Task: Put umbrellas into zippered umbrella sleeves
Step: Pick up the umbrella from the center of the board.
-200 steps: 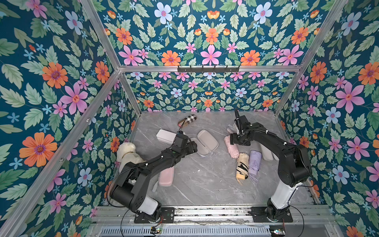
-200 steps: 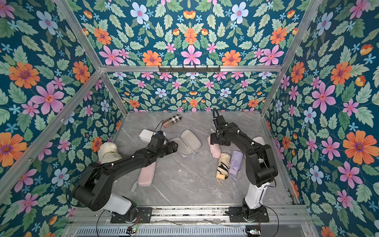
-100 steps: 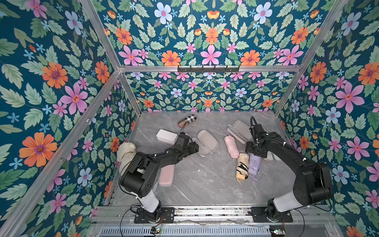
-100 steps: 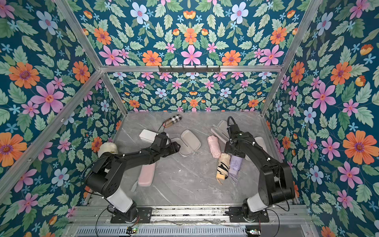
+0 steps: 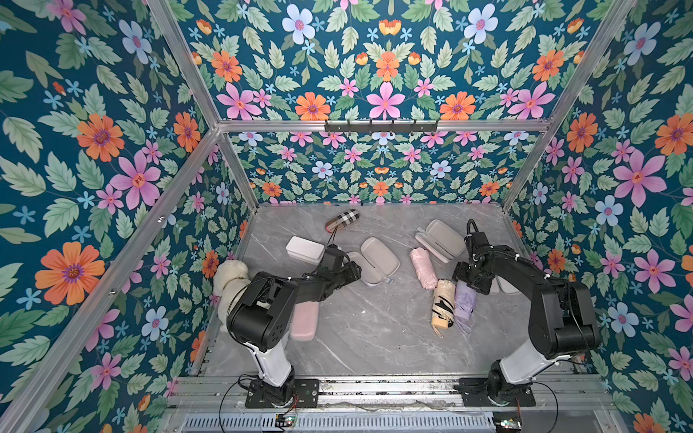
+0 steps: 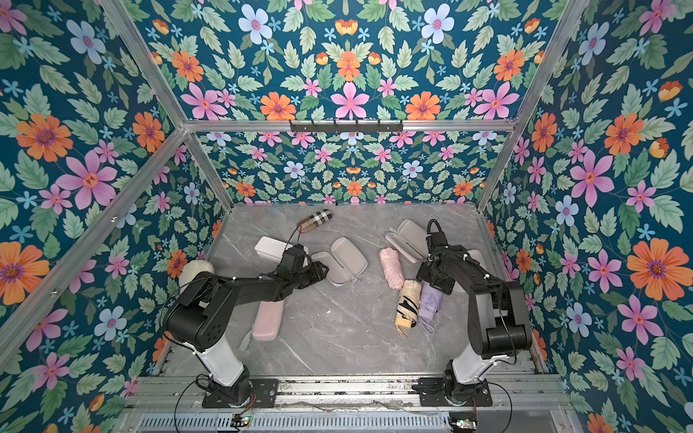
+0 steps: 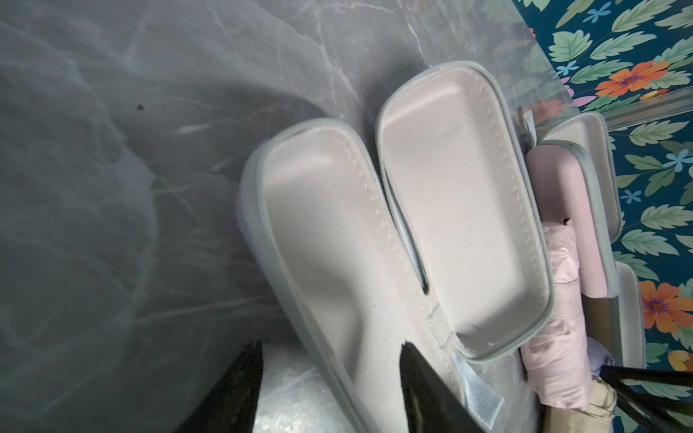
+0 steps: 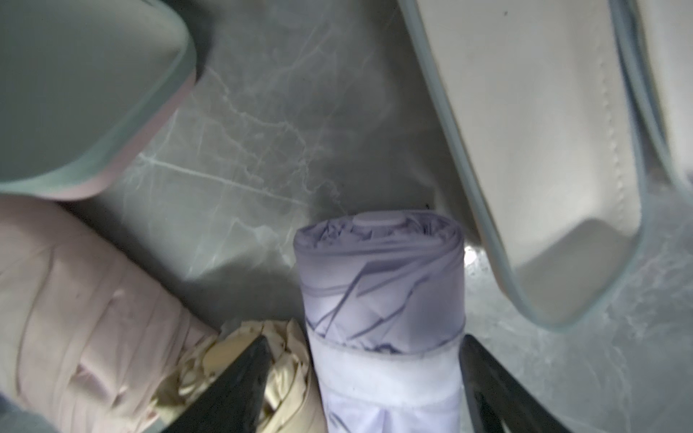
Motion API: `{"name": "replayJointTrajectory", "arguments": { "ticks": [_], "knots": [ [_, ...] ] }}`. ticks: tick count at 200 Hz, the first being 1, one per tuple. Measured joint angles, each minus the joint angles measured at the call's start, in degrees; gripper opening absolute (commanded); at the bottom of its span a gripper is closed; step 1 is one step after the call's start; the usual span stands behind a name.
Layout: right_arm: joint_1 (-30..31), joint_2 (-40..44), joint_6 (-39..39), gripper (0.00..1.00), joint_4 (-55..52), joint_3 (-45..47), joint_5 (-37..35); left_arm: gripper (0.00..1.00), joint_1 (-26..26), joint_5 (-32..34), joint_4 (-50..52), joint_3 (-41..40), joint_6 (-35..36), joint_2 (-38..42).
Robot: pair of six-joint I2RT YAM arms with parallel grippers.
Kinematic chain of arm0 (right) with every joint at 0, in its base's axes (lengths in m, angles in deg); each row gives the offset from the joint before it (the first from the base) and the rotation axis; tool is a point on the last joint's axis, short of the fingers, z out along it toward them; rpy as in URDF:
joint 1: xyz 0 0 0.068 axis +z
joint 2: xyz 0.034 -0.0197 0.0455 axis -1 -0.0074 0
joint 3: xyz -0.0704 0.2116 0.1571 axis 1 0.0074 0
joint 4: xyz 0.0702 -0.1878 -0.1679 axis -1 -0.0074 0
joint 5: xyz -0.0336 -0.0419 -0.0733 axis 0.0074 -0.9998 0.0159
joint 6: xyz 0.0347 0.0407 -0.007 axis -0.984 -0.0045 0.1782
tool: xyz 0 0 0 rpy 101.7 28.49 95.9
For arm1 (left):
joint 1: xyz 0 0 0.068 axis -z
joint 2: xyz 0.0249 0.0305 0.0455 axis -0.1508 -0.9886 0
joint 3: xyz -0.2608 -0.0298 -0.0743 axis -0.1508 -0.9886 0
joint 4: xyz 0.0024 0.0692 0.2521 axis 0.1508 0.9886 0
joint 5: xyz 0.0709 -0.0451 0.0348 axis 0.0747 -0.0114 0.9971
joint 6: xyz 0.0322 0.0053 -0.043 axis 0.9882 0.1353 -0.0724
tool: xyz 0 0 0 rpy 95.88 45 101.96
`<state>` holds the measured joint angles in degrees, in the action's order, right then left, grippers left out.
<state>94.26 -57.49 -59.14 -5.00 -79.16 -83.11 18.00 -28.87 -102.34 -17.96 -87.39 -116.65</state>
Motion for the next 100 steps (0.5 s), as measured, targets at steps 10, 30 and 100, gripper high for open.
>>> {"name": "replayJointTrajectory", "arguments": {
  "ticks": [10, 30, 100],
  "knots": [
    [0.0, -1.1, 0.0, 0.80, 0.3, -0.1, -0.3, 0.56, 0.0, -0.3, -0.6, 0.0, -0.5, -0.3],
    [-0.1, -4.5, 0.0, 0.80, 1.4, -0.1, -0.8, 0.53, 0.0, -1.0, -2.0, 0.0, -0.8, -1.1],
    [0.4, -1.3, 1.8, 0.59, 2.6, 1.6, -1.1, 0.25, -0.3, -2.3, -4.1, -0.6, -1.2, -2.5]
  ]
}}
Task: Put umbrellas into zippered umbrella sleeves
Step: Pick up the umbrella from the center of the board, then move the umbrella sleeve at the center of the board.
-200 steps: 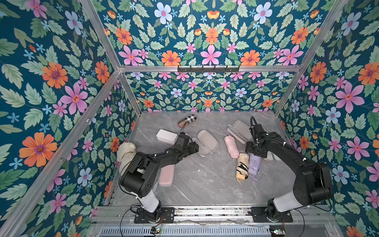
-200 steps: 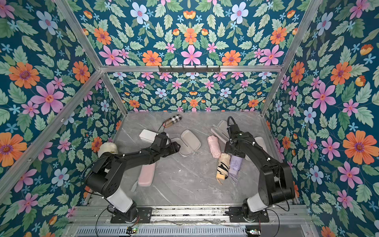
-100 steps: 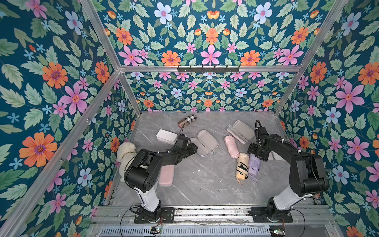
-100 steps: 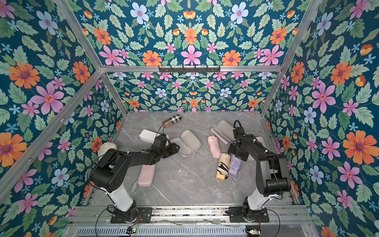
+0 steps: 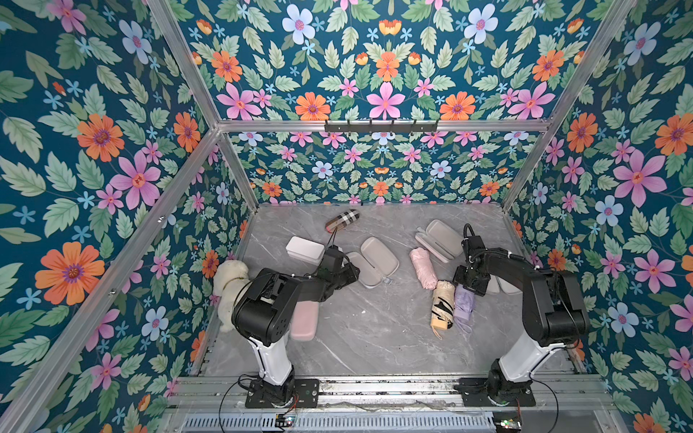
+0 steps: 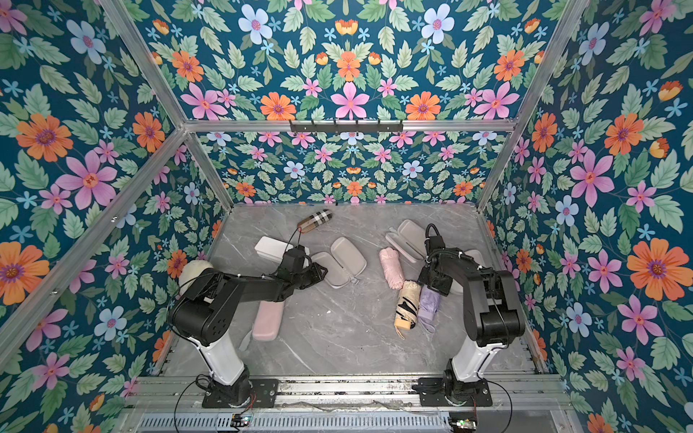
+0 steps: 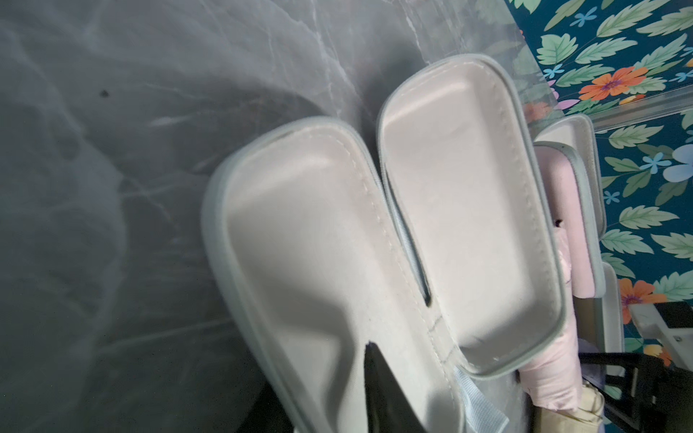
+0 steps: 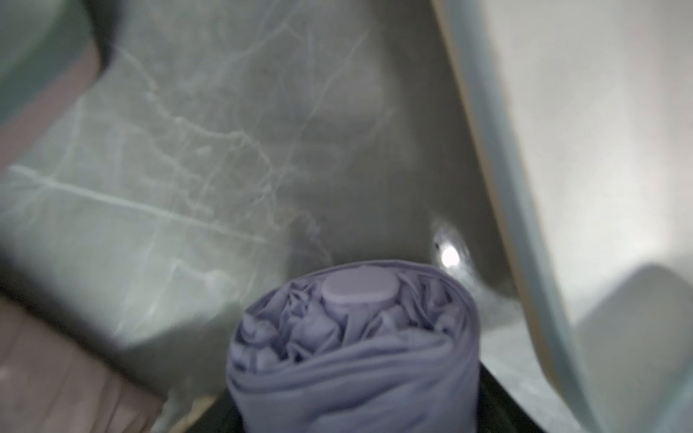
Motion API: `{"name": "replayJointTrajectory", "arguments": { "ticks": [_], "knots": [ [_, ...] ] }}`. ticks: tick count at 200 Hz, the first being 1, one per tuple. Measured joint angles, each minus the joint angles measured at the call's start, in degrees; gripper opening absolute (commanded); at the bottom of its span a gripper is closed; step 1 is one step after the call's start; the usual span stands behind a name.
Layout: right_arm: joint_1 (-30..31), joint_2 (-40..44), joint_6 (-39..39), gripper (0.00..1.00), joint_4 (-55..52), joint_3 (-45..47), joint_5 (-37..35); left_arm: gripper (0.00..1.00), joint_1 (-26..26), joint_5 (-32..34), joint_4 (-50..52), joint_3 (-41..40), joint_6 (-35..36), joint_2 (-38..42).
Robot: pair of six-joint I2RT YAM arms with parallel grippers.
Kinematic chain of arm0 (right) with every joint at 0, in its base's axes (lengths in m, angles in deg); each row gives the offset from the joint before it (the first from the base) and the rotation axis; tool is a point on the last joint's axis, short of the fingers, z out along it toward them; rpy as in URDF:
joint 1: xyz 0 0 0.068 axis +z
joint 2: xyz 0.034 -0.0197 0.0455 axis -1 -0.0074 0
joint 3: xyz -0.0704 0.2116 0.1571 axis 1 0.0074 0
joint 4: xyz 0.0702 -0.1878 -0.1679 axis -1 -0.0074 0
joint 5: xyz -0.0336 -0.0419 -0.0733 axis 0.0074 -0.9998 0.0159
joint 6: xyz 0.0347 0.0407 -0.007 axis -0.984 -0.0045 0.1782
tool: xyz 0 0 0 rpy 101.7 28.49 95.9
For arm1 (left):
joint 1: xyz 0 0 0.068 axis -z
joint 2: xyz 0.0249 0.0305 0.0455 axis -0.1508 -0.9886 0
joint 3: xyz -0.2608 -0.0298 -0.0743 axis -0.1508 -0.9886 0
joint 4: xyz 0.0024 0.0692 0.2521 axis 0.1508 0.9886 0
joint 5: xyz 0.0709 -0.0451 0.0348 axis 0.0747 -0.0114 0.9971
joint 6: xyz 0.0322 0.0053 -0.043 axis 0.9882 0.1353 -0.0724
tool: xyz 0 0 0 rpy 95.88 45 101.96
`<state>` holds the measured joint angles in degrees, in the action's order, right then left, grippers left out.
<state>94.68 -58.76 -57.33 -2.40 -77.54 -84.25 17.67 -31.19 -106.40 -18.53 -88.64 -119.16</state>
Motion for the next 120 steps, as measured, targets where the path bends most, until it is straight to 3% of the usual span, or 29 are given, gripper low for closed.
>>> {"name": "replayJointTrajectory", "arguments": {
  "ticks": [63, 92, 120],
  "knots": [
    [6.7, 15.7, 2.4, 0.48, -9.3, -8.3, -7.7, 0.10, -0.2, -3.2, -1.3, -0.7, -1.3, -0.1],
    [14.9, 20.4, 0.2, 0.40, -9.6, -13.1, -9.0, 0.07, 0.9, -4.0, -1.9, -2.8, -2.8, 2.3],
    [25.3, 20.8, -4.3, 0.29, -4.4, -14.5, -7.9, 0.05, 5.7, -3.5, -2.7, -7.1, -4.7, 6.0]
  ]
}}
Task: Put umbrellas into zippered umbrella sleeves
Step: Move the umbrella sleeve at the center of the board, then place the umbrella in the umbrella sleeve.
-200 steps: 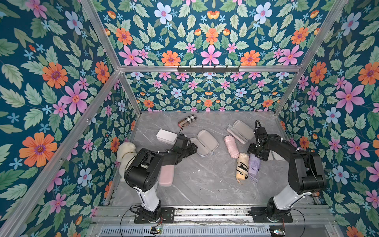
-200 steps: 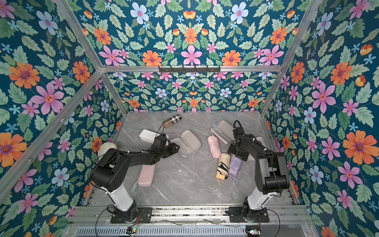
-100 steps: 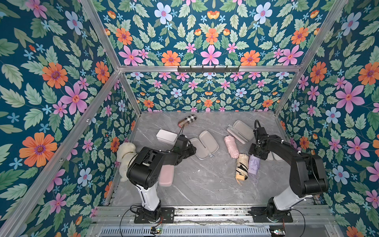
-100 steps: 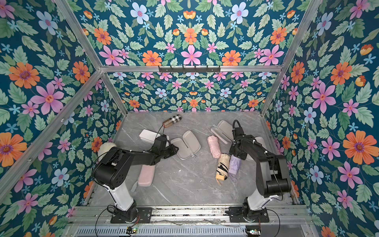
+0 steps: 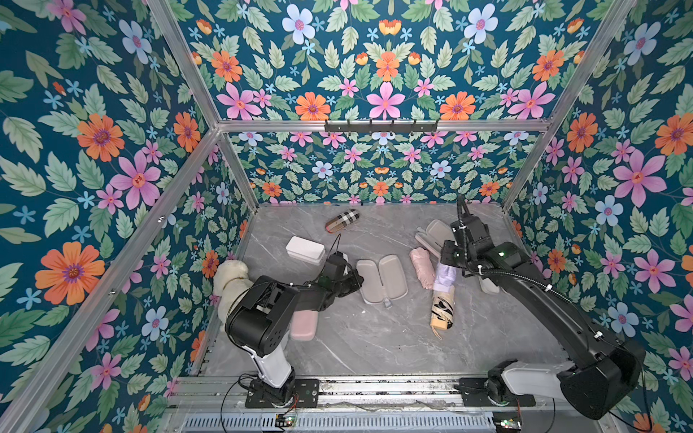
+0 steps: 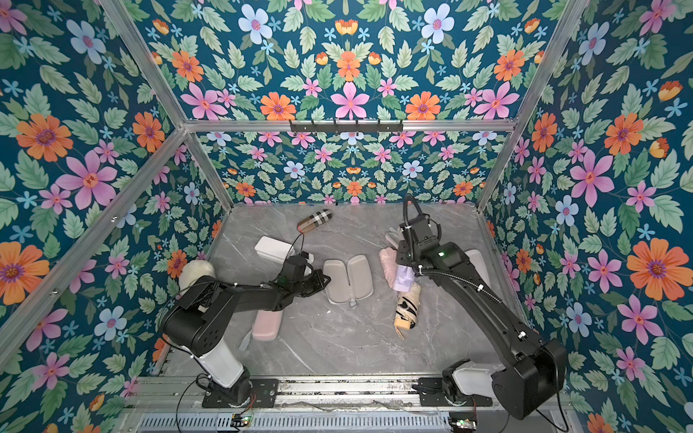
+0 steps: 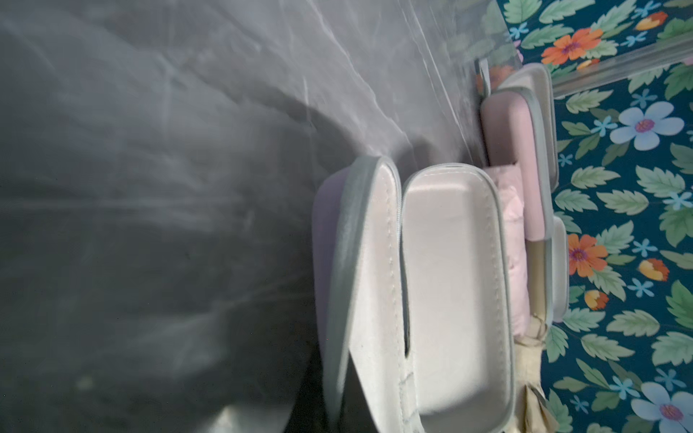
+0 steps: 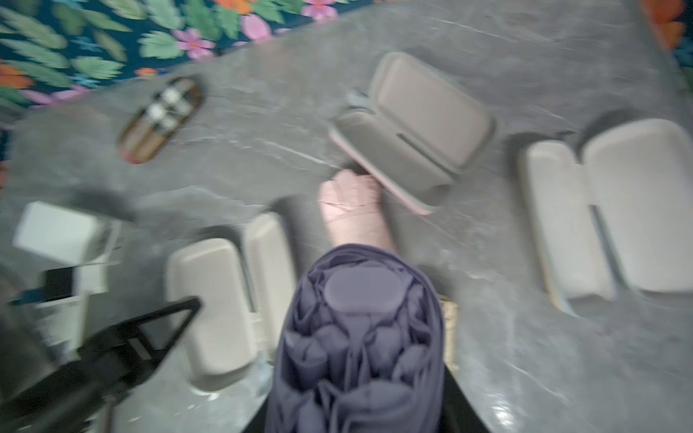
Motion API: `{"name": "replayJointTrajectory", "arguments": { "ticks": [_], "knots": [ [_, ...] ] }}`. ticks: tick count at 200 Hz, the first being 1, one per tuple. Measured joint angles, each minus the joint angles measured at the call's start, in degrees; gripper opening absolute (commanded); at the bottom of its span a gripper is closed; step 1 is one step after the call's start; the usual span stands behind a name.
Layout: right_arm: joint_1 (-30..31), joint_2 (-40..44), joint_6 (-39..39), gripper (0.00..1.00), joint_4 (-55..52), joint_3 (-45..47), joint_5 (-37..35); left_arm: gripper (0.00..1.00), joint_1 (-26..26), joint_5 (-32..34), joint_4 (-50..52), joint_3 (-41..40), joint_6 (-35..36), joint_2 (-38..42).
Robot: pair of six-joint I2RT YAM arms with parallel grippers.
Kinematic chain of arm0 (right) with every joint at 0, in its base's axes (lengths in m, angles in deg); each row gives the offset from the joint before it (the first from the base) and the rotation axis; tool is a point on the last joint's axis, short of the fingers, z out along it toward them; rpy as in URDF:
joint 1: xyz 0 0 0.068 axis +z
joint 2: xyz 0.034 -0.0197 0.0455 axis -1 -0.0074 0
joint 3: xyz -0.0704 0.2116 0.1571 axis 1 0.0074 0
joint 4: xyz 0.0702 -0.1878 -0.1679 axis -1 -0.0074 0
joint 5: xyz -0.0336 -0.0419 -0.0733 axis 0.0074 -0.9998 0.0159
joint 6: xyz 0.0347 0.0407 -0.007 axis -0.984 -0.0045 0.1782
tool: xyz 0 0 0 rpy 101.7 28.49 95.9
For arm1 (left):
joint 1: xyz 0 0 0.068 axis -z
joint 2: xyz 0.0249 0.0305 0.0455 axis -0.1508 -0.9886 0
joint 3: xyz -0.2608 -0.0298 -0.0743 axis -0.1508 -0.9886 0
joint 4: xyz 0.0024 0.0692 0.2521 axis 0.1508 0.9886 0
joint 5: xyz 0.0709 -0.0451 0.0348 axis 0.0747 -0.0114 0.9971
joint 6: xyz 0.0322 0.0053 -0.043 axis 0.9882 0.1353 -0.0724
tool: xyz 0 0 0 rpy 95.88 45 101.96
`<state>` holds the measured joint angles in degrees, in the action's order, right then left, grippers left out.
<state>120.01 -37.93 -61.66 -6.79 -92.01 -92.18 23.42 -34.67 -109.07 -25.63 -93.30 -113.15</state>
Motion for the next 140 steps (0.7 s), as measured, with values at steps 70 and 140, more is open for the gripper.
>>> {"name": "replayJointTrajectory", "arguments": {
  "ticks": [70, 140],
  "knots": [
    [17.5, -5.8, -3.3, 0.14, 33.1, 14.5, -8.0, 0.00, 13.5, 6.1, -9.9, -13.9, -12.8, 6.7],
    [23.8, -10.5, -10.9, 0.07, 36.3, 21.7, -4.5, 0.00, 16.6, 10.6, -17.1, -18.0, -19.1, 6.8]
  ]
}}
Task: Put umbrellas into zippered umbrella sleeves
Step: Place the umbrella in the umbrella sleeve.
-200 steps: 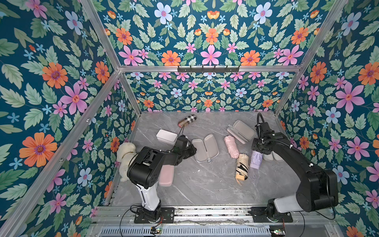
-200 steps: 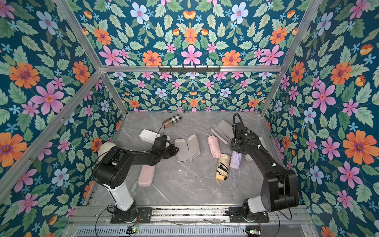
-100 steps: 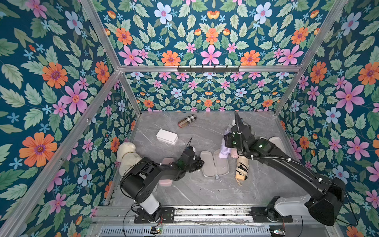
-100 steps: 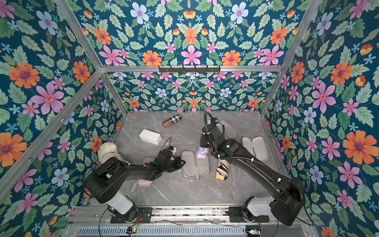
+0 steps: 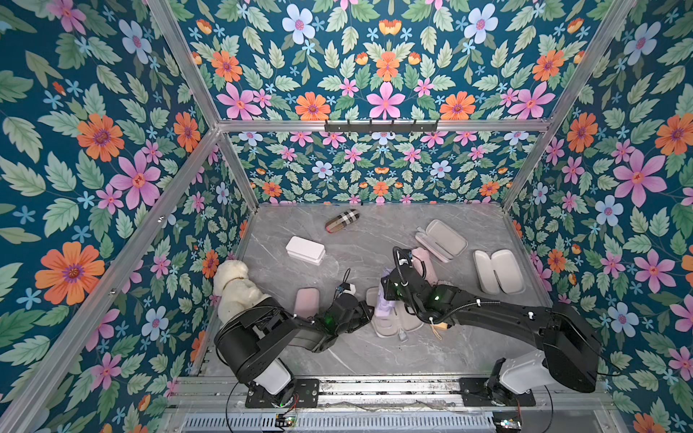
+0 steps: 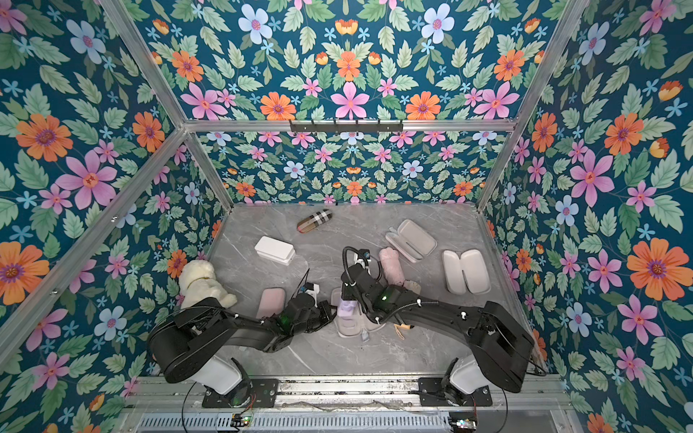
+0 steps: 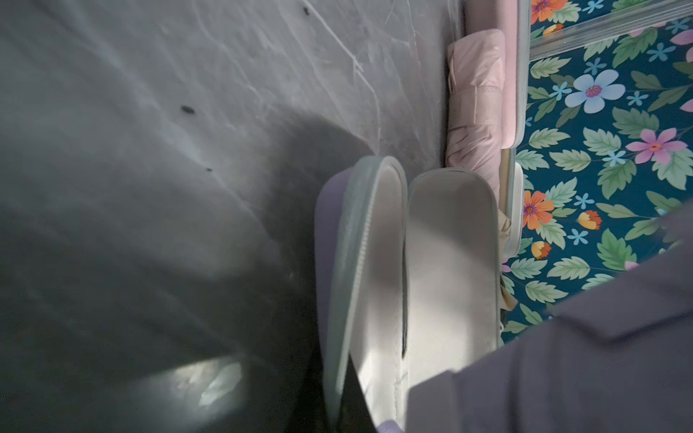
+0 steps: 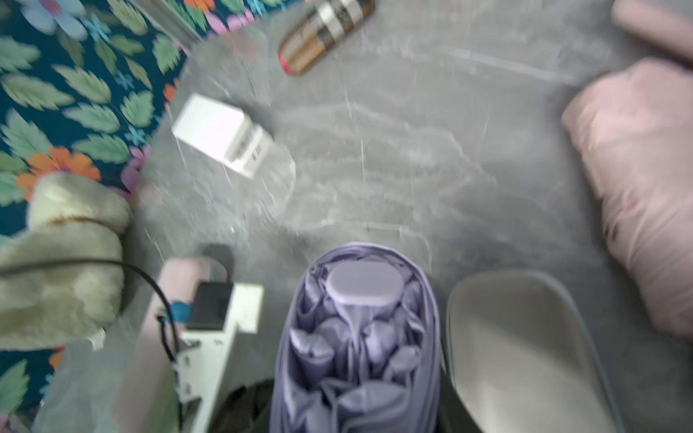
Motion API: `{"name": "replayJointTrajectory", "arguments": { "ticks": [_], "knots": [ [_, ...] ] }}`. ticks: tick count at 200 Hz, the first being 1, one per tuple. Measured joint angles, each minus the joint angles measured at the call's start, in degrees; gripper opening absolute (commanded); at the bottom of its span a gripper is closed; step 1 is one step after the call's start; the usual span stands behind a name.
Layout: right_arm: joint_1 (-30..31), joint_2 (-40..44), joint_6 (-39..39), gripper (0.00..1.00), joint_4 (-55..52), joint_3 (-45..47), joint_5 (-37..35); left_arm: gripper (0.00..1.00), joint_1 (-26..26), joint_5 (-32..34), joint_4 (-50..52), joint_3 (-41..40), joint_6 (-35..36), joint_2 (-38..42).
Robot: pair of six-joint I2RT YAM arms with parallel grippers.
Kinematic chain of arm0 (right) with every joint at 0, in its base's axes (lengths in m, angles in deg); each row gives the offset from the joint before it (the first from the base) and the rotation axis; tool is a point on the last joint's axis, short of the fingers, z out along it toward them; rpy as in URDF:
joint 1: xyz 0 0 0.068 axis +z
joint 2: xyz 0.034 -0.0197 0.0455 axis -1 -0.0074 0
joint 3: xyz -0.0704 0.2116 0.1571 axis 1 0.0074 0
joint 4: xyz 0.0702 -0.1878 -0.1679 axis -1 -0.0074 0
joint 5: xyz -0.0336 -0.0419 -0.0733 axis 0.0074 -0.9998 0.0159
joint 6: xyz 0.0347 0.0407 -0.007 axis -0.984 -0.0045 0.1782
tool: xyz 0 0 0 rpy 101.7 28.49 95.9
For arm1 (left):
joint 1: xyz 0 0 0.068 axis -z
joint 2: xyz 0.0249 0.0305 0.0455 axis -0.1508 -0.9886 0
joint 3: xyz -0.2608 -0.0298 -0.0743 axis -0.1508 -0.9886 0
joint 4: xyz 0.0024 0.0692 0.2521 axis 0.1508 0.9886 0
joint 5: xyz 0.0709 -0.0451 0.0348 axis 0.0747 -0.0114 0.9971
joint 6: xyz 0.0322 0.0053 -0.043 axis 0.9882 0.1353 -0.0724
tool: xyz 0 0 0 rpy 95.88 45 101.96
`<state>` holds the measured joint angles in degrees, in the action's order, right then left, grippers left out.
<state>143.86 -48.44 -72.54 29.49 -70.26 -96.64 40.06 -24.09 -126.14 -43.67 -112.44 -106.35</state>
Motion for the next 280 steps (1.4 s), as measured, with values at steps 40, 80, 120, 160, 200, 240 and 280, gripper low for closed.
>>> {"name": "replayJointTrajectory", "arguments": {
  "ticks": [40, 80, 120, 160, 200, 240, 280],
  "knots": [
    [0.8, 0.0, -2.5, 0.05, -2.1, 2.1, 3.7, 0.00, 0.2, -0.2, -0.3, -1.1, 0.0, 0.7],
    [0.8, -3.7, -1.9, 0.05, -3.8, -0.4, 7.9, 0.00, 0.4, -1.4, -1.0, -1.0, 0.3, -0.9],
    [0.8, -12.6, -2.4, 0.07, -13.5, -9.9, 11.3, 0.00, 0.9, -2.9, -1.7, -1.4, 1.6, -0.9],
    [1.9, -15.2, -5.6, 0.09, -20.8, -13.2, 12.2, 0.00, 1.0, -2.8, -2.5, -2.8, 1.6, 0.0],
    [1.2, -18.0, -7.4, 0.51, -18.7, -12.2, 12.9, 0.18, 0.8, -3.9, -0.9, -3.1, 2.5, 1.2],
    [-0.1, -18.9, -3.5, 0.70, -25.7, -14.7, 18.4, 0.28, -1.0, -1.7, -2.1, -5.3, 4.5, 3.5],
    [-2.8, -14.4, -1.8, 0.75, -28.4, -14.9, 24.0, 0.35, -2.8, -1.6, -0.2, -6.8, 6.1, 8.3]
  ]
}}
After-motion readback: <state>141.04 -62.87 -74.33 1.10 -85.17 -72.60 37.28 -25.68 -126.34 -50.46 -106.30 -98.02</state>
